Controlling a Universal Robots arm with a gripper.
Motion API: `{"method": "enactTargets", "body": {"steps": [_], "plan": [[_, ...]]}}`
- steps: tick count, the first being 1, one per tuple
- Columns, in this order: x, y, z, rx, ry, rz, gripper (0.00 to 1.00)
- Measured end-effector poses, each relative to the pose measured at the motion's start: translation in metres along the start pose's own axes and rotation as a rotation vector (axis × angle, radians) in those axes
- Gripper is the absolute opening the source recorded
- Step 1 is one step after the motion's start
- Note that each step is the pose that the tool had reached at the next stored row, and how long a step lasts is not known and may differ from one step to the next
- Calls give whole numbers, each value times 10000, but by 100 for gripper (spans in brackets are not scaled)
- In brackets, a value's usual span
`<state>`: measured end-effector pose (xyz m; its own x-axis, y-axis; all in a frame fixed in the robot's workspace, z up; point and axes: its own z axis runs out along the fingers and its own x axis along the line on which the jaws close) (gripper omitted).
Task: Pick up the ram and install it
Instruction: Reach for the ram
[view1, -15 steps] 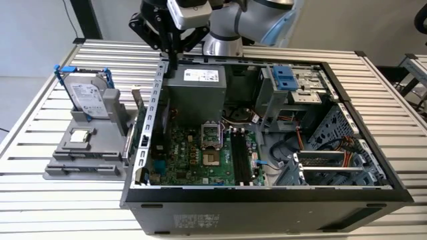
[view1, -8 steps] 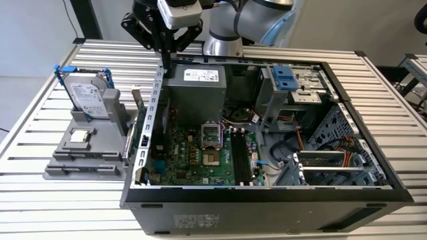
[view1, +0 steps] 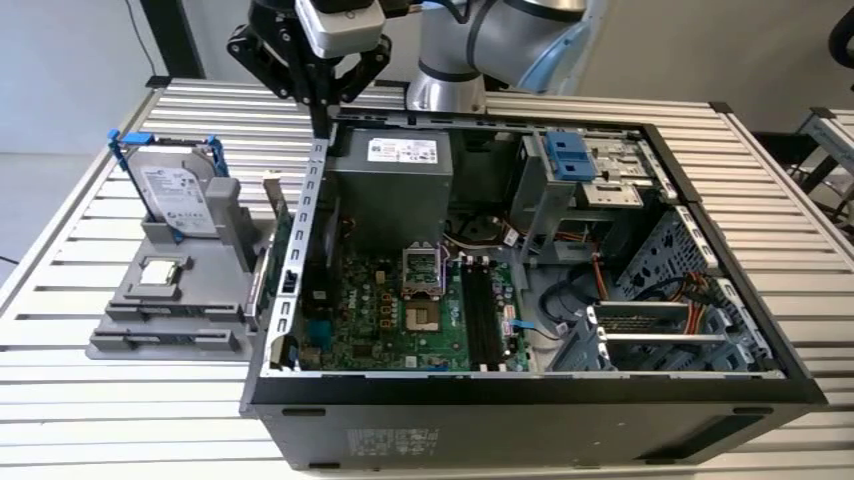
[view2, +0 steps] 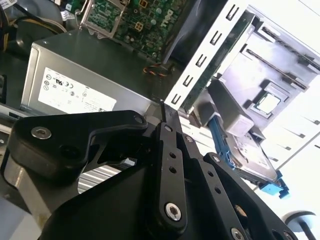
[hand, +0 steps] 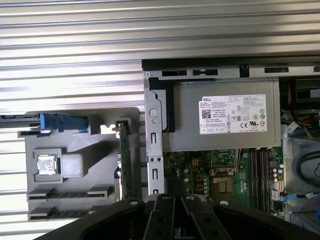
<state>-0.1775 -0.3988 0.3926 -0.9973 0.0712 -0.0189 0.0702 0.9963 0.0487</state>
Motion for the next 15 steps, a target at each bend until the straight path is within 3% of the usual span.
{"method": "enactTargets", "body": {"steps": [15], "plan": [[209, -15, -5, 0, 0, 0, 0]]}}
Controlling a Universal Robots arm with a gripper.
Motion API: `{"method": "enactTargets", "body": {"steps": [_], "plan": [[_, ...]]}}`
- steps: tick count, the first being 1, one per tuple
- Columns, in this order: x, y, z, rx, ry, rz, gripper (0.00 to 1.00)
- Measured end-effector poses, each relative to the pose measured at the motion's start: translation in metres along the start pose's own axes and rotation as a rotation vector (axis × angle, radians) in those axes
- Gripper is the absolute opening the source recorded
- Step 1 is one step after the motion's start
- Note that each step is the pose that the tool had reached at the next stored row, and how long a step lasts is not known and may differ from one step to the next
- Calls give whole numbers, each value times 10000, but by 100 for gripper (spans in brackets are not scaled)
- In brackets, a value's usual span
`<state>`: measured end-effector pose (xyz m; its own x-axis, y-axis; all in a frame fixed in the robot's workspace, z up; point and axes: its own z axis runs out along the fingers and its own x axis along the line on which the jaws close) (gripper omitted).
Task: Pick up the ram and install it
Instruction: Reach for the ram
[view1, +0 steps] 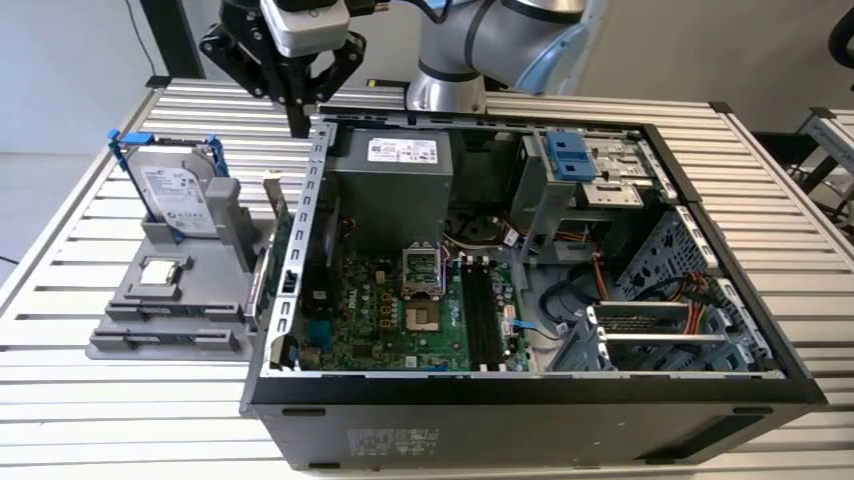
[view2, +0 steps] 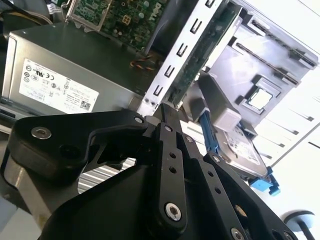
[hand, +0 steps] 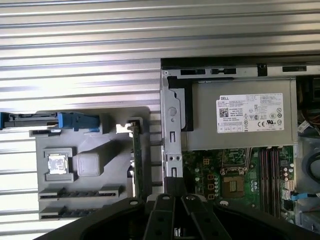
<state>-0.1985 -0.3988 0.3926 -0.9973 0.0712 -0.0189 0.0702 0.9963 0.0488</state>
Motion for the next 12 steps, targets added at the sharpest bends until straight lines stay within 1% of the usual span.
{"method": "enactTargets", "body": {"steps": [12], "plan": [[200, -14, -5, 0, 0, 1, 0]]}}
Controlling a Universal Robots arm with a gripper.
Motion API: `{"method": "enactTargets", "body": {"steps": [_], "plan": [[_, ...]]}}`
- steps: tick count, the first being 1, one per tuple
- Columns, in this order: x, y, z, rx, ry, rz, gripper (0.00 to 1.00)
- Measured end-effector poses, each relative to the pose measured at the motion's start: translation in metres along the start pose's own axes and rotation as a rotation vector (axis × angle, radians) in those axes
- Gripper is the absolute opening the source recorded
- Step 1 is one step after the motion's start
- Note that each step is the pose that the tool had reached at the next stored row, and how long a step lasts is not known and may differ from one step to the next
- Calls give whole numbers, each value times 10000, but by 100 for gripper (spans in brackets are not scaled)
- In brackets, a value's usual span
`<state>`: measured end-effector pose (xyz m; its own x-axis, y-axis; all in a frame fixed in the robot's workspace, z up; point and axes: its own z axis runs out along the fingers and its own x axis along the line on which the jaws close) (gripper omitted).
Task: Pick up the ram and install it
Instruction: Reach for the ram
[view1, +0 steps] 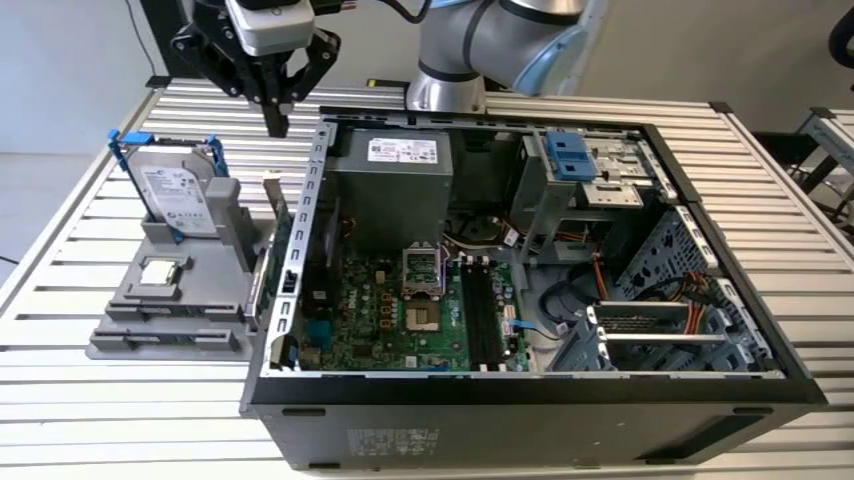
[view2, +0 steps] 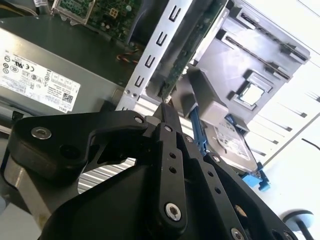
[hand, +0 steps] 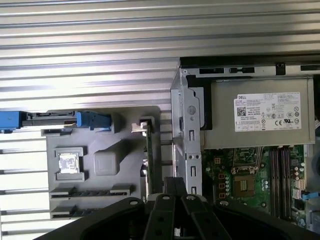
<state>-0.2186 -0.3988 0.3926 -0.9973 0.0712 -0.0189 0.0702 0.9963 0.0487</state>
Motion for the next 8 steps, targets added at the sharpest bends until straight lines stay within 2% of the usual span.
{"method": "enactTargets", "body": {"steps": [8], "plan": [[95, -7, -2, 0, 0, -1, 0]]}}
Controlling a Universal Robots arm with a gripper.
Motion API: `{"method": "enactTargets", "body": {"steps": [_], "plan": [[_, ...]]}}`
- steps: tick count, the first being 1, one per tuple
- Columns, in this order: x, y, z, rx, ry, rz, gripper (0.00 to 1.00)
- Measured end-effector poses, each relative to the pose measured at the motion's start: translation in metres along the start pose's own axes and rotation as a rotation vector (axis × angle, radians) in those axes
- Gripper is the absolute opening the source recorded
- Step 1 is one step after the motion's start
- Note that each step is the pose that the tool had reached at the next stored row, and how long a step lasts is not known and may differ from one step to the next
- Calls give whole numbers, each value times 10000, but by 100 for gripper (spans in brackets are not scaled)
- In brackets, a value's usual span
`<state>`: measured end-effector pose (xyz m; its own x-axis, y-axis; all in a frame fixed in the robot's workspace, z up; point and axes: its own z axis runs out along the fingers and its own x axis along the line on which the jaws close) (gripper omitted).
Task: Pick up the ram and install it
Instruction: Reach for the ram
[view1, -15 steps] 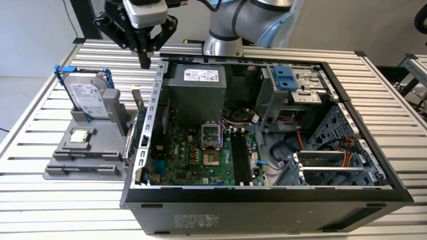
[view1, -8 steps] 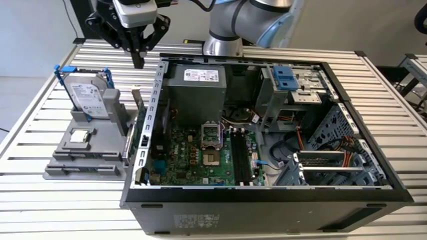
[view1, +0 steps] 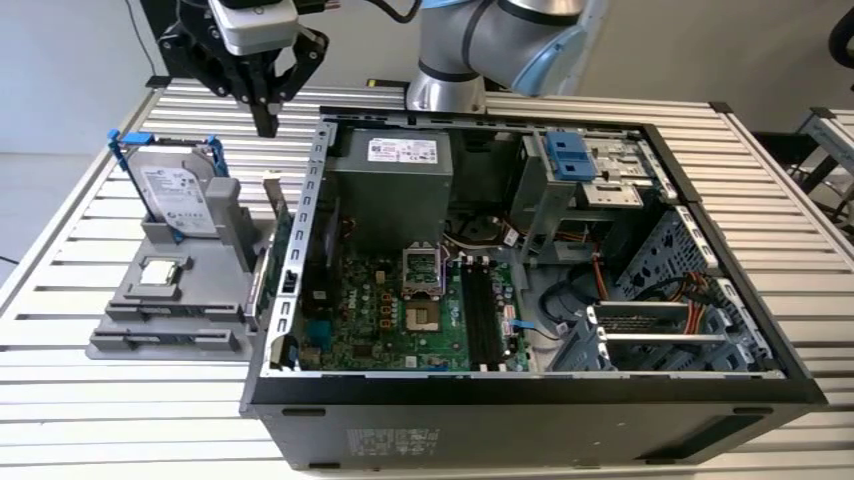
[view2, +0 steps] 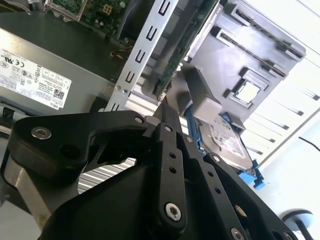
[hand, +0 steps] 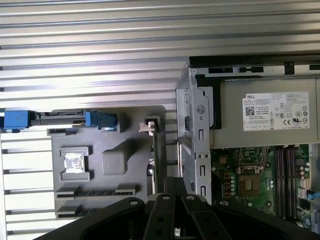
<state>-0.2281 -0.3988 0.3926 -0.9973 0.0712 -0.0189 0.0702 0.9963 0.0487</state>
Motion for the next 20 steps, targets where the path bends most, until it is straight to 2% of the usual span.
{"method": "enactTargets", "body": {"steps": [20], "plan": [[347, -24, -8, 0, 0, -2, 0]]}}
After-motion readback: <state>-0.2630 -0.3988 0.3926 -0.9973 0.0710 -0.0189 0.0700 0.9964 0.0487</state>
